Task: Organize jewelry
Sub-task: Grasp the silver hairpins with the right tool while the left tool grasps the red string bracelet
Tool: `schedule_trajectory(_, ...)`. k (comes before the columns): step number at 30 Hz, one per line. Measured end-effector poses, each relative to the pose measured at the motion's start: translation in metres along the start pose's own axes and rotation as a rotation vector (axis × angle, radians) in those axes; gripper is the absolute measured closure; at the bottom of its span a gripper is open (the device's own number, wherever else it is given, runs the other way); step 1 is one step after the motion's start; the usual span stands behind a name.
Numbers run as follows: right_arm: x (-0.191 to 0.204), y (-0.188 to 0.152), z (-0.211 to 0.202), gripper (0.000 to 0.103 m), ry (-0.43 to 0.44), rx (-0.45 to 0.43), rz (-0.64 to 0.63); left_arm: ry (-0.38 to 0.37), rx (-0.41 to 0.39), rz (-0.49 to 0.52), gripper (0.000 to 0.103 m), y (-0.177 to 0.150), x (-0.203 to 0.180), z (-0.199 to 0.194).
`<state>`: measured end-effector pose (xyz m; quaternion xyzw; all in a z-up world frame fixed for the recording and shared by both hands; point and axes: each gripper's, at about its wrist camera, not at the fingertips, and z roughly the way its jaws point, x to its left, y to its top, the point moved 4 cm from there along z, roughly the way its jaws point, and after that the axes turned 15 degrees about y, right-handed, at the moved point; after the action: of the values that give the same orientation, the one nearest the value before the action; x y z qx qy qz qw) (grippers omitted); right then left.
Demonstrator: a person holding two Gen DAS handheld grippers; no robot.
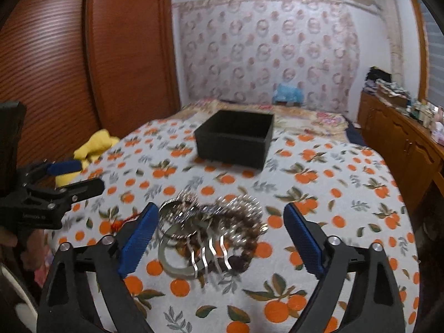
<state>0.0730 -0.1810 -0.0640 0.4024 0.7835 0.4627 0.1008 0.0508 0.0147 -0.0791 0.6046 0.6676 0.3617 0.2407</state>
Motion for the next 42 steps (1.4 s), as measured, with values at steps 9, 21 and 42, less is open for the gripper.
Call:
schedule_trajectory(9, 0.003, -0.018, 0.037, 0.034, 0.066, 0.156, -0.028, -0.007, 0.079, 0.041, 0.007, -0.016, -0.001, 0.028)
schedule_trajectory(21, 0.004, -0.030, 0.054, 0.053, 0.005, 0.283, -0.123, -0.023, 0.145, 0.059, 0.007, -0.028, -0.005, 0.050)
schedule_trajectory(42, -0.018, 0.001, 0.034, 0.087, -0.045, 0.154, -0.093, -0.081, 0.166, 0.104, 0.007, -0.030, -0.021, 0.054)
